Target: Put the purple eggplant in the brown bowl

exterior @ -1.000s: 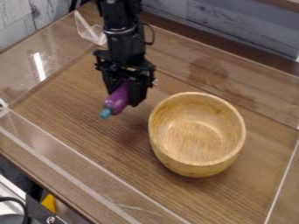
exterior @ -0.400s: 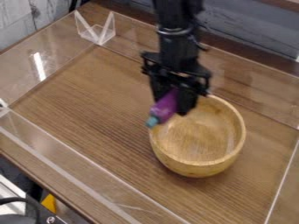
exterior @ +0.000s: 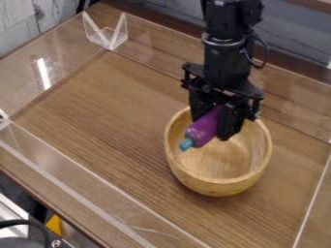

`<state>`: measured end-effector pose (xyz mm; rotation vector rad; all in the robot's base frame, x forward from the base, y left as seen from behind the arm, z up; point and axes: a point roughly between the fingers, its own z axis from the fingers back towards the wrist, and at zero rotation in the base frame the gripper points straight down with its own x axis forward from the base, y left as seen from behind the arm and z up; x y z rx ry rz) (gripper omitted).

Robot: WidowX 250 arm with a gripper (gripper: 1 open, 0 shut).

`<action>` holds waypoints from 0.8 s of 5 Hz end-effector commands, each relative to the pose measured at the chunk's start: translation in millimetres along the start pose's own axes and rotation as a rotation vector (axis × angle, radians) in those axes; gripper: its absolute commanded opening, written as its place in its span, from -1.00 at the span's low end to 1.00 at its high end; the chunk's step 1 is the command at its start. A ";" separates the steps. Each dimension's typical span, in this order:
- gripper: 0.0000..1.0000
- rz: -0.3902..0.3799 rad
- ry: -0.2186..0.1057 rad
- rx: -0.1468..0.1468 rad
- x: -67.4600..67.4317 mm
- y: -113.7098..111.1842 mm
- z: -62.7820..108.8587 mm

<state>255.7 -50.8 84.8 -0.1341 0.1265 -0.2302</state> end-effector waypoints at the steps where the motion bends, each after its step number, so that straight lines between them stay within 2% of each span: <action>1: -1.00 -0.022 -0.080 0.018 2.9 9.2 24.1; 2: -1.00 -0.028 -0.076 0.020 1.3 18.7 25.3; 4: -1.00 0.003 -0.073 0.019 -4.3 1.9 17.2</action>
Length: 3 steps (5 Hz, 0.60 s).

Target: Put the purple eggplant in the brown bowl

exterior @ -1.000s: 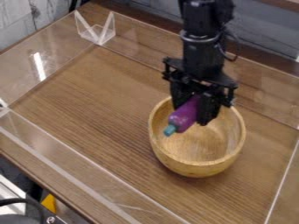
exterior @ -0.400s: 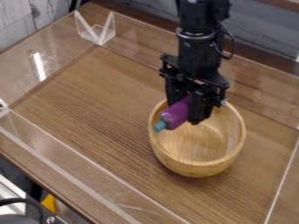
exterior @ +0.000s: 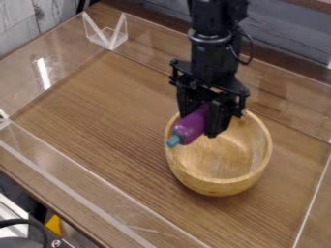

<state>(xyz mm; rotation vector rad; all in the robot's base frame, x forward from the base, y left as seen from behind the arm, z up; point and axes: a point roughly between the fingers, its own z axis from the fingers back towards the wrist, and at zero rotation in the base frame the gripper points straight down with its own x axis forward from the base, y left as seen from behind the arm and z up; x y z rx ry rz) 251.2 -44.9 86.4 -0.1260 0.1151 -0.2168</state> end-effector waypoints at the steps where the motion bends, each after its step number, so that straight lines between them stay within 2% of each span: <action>1: -1.00 0.028 -0.063 0.009 4.1 -11.3 9.1; 2: -1.00 0.065 -0.064 0.011 5.5 -18.2 3.4; 3: -1.00 0.015 -0.053 0.024 5.6 -23.2 -2.1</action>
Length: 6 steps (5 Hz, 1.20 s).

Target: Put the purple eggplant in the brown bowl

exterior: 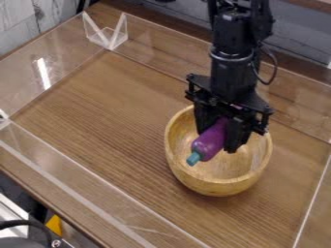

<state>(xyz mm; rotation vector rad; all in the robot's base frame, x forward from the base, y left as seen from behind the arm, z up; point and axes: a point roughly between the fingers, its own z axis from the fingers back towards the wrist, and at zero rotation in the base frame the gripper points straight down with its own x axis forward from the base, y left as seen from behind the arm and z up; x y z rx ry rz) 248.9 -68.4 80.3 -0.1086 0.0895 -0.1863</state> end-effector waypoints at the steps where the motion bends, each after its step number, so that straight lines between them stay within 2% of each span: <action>1: -1.00 0.000 -0.022 0.005 -3.8 -0.6 2.4; 2: -1.00 0.017 -0.020 0.009 -7.9 0.1 -2.7; 3: 1.00 0.037 -0.019 0.011 -11.7 0.1 -5.9; 5: 1.00 0.142 -0.031 0.027 -16.5 7.7 -2.6; 6: 1.00 0.126 -0.034 0.040 -11.3 16.0 -4.3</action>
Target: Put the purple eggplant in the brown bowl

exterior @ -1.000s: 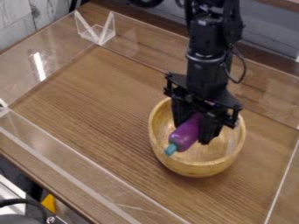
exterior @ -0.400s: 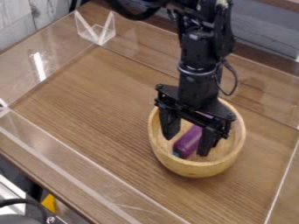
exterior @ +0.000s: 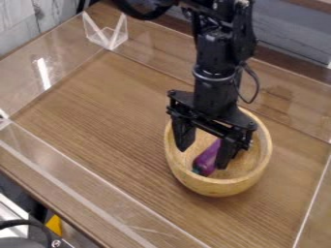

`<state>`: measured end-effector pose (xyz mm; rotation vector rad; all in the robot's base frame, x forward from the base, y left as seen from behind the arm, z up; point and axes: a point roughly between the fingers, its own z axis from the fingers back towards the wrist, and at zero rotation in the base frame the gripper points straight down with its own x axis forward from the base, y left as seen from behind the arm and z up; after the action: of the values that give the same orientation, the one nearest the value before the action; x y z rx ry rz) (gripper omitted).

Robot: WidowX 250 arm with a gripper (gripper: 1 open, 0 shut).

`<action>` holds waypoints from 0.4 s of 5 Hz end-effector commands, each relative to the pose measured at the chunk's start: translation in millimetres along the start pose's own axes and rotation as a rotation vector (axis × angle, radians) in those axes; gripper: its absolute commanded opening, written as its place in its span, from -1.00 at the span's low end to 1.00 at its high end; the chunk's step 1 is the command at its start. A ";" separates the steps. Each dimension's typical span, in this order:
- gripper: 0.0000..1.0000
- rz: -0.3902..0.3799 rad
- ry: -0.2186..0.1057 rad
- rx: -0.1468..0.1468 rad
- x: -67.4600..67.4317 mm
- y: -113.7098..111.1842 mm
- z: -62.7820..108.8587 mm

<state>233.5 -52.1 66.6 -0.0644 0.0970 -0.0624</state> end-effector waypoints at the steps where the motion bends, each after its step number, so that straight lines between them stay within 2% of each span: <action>1: 1.00 -0.009 -0.043 0.015 11.5 10.4 9.1; 2: 1.00 0.028 -0.050 0.030 11.0 20.0 18.5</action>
<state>239.1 -32.3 67.4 -0.0313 0.1117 -0.0353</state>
